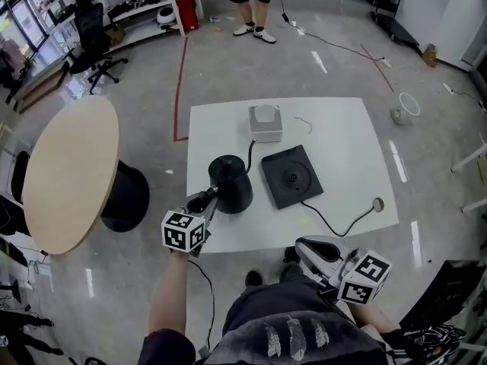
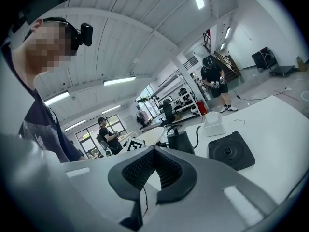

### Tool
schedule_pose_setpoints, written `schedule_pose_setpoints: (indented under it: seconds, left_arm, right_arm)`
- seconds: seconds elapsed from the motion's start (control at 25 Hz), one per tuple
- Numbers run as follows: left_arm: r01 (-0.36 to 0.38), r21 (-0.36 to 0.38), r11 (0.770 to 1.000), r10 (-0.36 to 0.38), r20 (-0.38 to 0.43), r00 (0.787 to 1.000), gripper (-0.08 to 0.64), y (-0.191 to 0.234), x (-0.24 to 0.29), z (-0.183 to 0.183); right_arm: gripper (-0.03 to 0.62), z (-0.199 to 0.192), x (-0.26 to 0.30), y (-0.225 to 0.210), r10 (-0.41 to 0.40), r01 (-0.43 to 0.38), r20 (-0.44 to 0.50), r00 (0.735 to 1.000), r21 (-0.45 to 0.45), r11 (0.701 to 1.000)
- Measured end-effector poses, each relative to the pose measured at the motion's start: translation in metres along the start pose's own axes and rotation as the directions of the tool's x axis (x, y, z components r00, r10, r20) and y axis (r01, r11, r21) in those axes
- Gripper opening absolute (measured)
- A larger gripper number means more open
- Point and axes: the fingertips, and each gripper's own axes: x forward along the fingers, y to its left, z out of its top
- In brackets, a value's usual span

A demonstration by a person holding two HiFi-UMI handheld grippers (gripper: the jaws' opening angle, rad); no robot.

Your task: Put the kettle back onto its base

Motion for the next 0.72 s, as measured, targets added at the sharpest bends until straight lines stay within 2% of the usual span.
schedule_pose_setpoints:
  seconds: [0.16, 0.32, 0.48, 0.72]
  left_arm:
    - [0.001, 0.019, 1.000, -0.001, 0.011, 1.000, 0.066, 0.000, -0.005, 0.007]
    - [-0.012, 0.004, 1.000, 0.012, 0.041, 0.999, 0.066, 0.006, -0.015, 0.010]
    - [-0.030, 0.031, 0.999, 0.028, 0.061, 0.998, 0.063, 0.010, -0.032, 0.016]
    - [-0.015, 0.004, 1.000, 0.014, 0.123, 0.992, 0.063, 0.008, -0.048, 0.033]
  right_arm:
    - [0.002, 0.000, 0.002, 0.008, 0.001, -0.001, 0.009, 1.000, -0.013, 1.000]
    - [0.002, -0.003, 0.002, 0.018, -0.007, 0.007, 0.022, 1.000, -0.021, 1.000]
    - [0.002, -0.011, -0.001, 0.027, -0.028, 0.029, 0.029, 0.999, -0.018, 0.999]
    - [0.002, -0.015, -0.006, 0.029, -0.059, 0.059, 0.052, 0.997, -0.002, 0.998]
